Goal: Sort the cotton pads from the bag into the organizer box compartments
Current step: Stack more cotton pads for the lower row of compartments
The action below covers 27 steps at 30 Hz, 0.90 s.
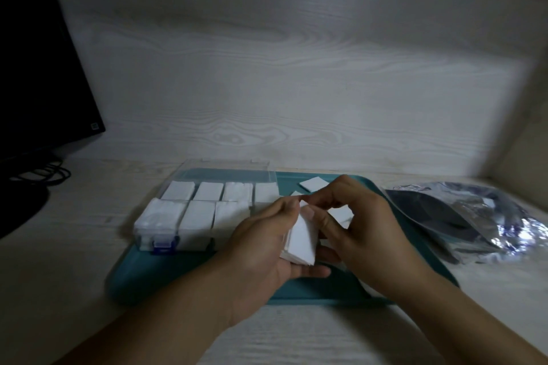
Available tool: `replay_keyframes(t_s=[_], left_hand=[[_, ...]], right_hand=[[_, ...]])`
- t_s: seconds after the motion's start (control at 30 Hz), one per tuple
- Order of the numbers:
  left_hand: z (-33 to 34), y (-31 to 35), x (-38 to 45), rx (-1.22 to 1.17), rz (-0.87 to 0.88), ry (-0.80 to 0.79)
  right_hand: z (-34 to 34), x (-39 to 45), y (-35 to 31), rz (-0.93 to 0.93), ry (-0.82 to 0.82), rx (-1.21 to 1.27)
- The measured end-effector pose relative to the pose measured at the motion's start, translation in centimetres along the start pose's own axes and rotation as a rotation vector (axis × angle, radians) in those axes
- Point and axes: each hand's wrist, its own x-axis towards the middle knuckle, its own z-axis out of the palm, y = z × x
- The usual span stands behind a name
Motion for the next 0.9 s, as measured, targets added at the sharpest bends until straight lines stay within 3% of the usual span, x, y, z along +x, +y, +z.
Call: replay_keyframes(t_s=[0.13,0.27,0.37,0.9], left_hand=[[0.0,0.3,0.0,-0.057,0.043,0.048],[-0.3,0.3,0.2,-0.144,0.063,0.084],[-0.4,0.1,0.6,-0.153,0.054,0.066],[-0.1,0.0,0.9,-0.192,0.104,0.081]], right_hand=[[-0.6,0.0,-0.2,-0.026,0.019,-0.047],[-1.4,-0.5,-1.0,-0.044,-0.225,0.016],[-0.4,-0.8,-0.9,-0.055,-0.298,0.062],[0.1,-0.6,-0.5,-0.007,-0.231,0.168]])
